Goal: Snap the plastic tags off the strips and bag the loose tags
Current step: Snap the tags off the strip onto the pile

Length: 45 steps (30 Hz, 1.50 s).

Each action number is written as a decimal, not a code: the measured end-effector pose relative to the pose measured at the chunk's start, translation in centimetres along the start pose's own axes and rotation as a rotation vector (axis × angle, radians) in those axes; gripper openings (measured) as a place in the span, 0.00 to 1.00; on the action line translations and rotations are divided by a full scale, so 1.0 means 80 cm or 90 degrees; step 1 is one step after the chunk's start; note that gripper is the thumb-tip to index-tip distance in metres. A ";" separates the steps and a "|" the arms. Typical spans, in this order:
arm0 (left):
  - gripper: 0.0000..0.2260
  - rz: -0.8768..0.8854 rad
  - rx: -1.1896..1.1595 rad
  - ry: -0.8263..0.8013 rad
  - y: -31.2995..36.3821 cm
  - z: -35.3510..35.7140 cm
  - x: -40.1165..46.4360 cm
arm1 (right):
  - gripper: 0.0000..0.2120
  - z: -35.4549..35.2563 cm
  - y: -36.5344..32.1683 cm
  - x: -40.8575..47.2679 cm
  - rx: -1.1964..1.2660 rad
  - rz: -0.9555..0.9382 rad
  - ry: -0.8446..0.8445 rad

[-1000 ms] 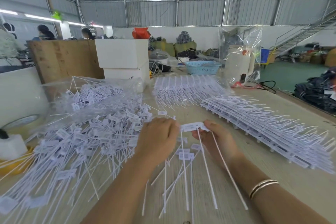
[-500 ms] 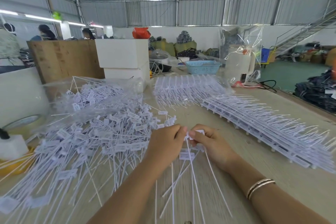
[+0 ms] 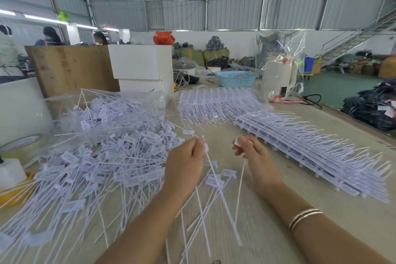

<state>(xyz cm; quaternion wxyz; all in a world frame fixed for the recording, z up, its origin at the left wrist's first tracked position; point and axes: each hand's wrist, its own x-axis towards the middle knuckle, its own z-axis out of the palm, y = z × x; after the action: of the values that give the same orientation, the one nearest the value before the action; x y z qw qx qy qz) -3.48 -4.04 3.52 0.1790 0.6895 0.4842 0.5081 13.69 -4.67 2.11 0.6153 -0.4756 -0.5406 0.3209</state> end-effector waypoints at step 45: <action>0.19 -0.040 -0.028 -0.028 0.005 0.000 -0.001 | 0.13 0.002 -0.012 -0.007 0.049 -0.096 -0.011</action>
<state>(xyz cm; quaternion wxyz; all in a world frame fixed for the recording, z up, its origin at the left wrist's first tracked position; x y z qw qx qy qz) -3.28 -4.34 3.77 0.2203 0.6809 0.4902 0.4975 13.28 -5.47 2.76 0.6507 -0.4067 -0.5676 0.2984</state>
